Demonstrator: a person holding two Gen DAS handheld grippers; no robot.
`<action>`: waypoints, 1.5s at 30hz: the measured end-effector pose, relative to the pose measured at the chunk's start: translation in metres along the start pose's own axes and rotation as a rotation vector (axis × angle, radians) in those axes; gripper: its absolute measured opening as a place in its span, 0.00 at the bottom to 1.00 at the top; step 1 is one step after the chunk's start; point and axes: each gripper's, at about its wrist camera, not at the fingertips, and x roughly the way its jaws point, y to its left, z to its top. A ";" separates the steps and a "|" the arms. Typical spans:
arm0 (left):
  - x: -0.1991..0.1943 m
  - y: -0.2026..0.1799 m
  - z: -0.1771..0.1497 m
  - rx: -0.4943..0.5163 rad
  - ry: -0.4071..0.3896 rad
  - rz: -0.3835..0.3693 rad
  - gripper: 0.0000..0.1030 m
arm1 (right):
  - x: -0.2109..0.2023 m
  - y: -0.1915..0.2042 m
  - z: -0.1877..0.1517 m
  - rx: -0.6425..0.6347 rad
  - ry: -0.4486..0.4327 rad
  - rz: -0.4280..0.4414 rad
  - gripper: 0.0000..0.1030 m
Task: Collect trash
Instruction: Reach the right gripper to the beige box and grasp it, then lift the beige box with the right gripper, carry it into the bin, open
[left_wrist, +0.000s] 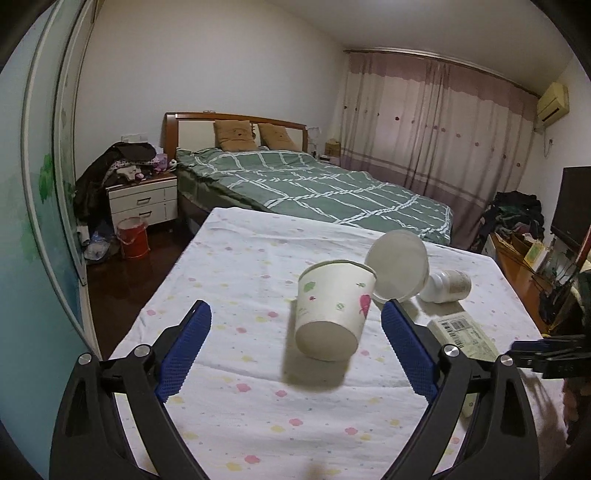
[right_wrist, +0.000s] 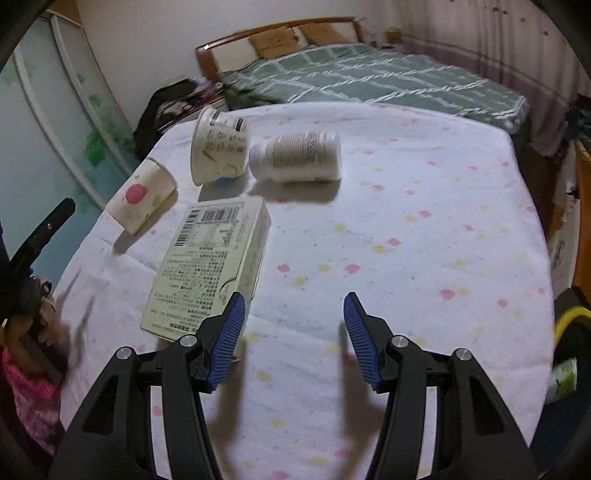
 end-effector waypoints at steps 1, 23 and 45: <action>0.000 0.000 0.000 0.000 -0.003 0.007 0.89 | -0.006 0.001 0.000 0.019 -0.032 -0.031 0.52; 0.002 0.001 -0.006 -0.011 0.032 -0.048 0.90 | 0.029 0.093 -0.022 0.010 -0.040 -0.124 0.80; 0.004 -0.002 -0.008 0.004 0.039 -0.049 0.90 | -0.049 0.064 -0.036 0.092 -0.190 -0.089 0.66</action>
